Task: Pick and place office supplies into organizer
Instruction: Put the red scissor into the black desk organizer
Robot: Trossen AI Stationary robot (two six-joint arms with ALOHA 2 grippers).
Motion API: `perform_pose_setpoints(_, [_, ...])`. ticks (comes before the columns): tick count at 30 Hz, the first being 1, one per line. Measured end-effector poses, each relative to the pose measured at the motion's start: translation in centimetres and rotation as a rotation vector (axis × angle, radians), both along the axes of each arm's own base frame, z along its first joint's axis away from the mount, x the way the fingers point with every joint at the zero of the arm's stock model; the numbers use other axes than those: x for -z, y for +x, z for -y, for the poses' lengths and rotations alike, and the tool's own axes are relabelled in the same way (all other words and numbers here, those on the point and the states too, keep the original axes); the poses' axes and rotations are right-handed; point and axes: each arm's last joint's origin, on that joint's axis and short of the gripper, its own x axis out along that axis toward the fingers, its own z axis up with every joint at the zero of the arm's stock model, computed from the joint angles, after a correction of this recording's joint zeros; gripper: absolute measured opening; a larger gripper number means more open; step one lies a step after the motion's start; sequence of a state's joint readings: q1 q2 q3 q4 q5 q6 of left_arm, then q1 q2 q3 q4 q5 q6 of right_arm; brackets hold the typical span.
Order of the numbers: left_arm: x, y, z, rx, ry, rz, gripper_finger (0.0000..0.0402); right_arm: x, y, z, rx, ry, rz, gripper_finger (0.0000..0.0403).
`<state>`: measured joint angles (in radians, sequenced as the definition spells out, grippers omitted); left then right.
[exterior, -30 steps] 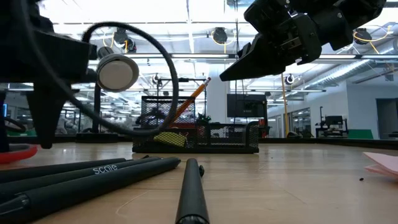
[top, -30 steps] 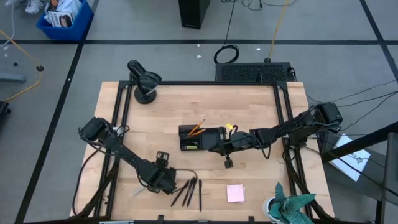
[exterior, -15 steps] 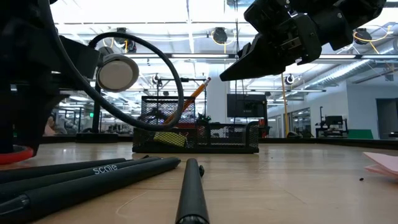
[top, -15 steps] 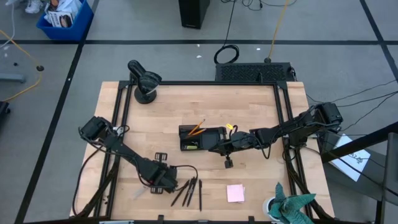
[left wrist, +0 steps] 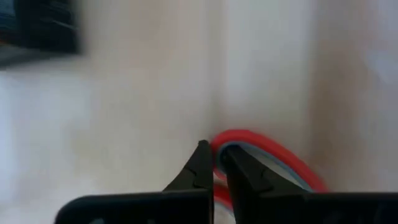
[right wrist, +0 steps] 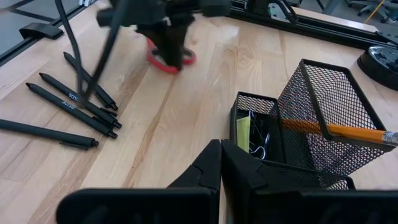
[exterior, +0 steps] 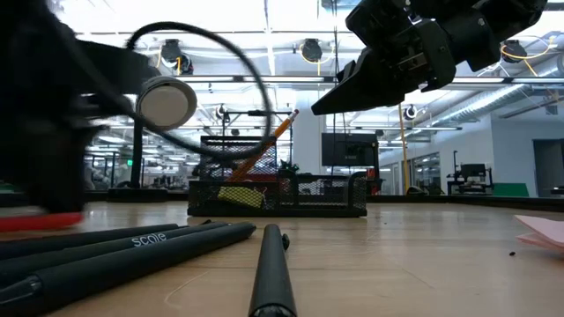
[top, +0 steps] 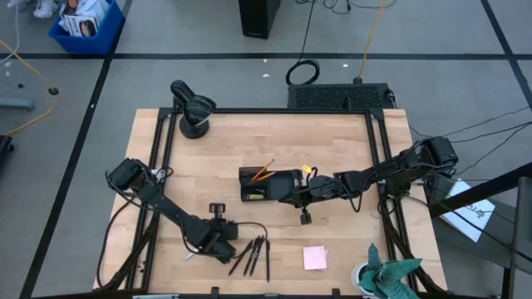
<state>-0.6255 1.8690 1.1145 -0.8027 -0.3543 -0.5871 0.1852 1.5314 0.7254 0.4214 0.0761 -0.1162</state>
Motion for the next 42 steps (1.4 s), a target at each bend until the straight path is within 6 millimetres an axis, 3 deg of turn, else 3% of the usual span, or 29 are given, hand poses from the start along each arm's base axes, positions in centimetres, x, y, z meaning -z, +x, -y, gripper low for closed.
perform_pose_setpoints(7, [-0.4,0.2,0.0,-0.02,0.071,0.064,0.0,0.0,0.0,0.0,0.0,0.0,0.0,0.0004])
perform_pose_setpoints(12, [-2.2,0.9,0.3,-0.005,0.126,0.095,0.0,0.0,0.0,0.0,0.0,0.0,0.0,0.0004])
perform_pose_setpoints(21, [-4.3,0.9,0.7,0.011,0.064,-0.038,0.0004,0.0,0.0,0.0,0.0,-0.001,-0.005,0.0004])
perform_pose_setpoints(26, [-3.9,0.2,0.9,0.123,0.0,-0.161,0.0035,0.1,0.0,0.0,0.007,0.014,-0.008,0.0004])
perform_pose_setpoints(35, [-2.5,0.3,-0.7,0.258,-0.013,-0.264,0.0109,0.1,0.0,0.0,0.01,0.023,-0.009,0.0004])
perform_pose_setpoints(42, [-2.4,0.9,-1.6,0.344,-0.095,-0.33,0.0137,0.1,0.0,0.0,0.01,0.022,-0.009,0.0004])
